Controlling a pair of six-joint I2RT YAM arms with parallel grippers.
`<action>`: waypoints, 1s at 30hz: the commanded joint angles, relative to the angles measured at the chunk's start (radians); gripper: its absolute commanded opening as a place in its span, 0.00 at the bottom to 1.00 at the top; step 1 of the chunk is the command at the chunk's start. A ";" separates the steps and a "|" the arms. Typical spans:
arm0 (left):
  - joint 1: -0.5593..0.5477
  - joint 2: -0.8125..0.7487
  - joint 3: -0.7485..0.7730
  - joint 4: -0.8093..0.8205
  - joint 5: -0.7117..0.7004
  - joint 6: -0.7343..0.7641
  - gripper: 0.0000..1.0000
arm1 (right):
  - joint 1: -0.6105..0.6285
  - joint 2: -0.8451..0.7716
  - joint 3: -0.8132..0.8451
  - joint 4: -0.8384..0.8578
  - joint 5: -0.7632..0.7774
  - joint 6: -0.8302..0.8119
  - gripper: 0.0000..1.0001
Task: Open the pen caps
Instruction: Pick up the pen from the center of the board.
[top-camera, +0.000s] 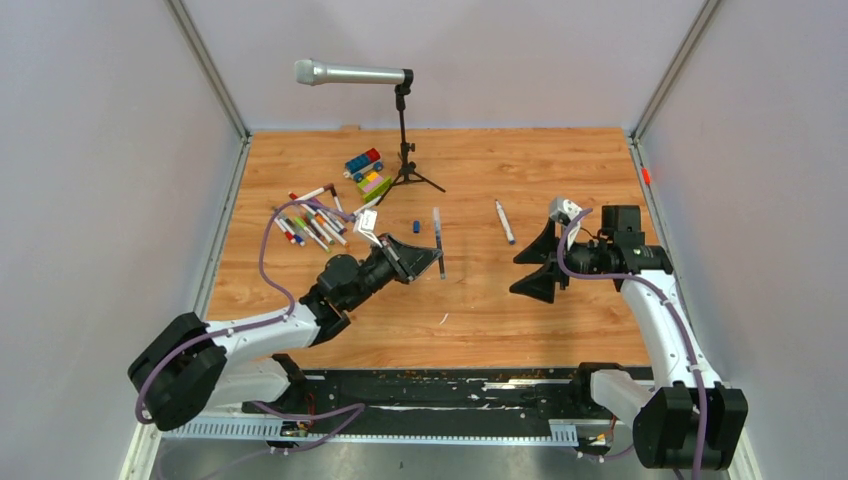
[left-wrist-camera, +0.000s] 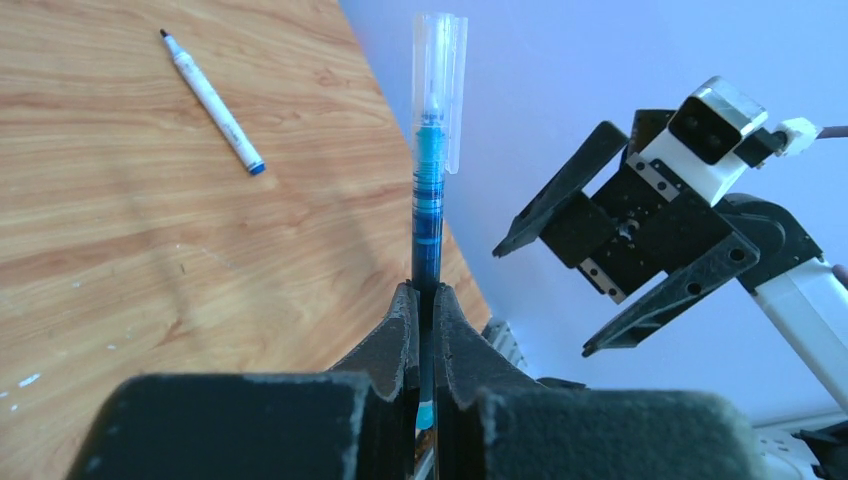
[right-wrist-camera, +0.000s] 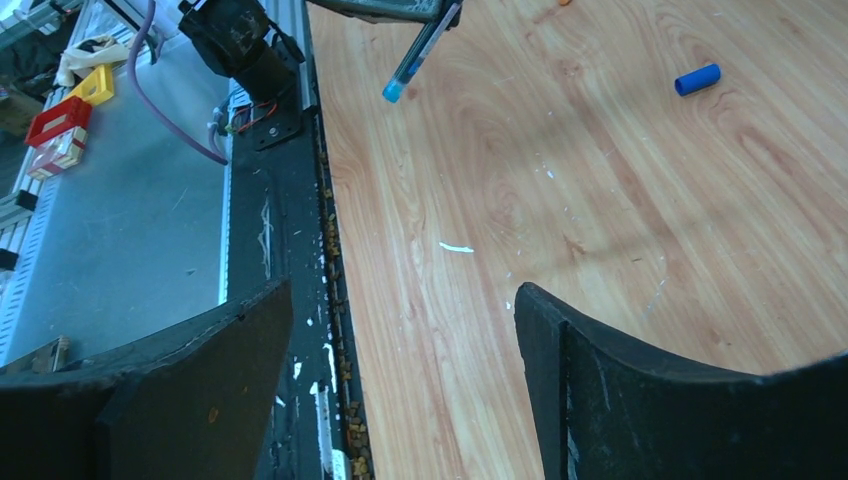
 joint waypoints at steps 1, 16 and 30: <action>-0.020 0.041 0.015 0.192 -0.030 0.012 0.00 | 0.004 -0.009 0.024 -0.066 -0.050 -0.053 0.82; -0.178 0.184 0.191 0.172 -0.102 0.112 0.00 | 0.063 -0.006 -0.069 0.351 -0.101 0.417 0.82; -0.250 0.279 0.317 0.167 -0.175 0.154 0.00 | 0.169 0.106 0.055 0.476 -0.079 0.648 0.78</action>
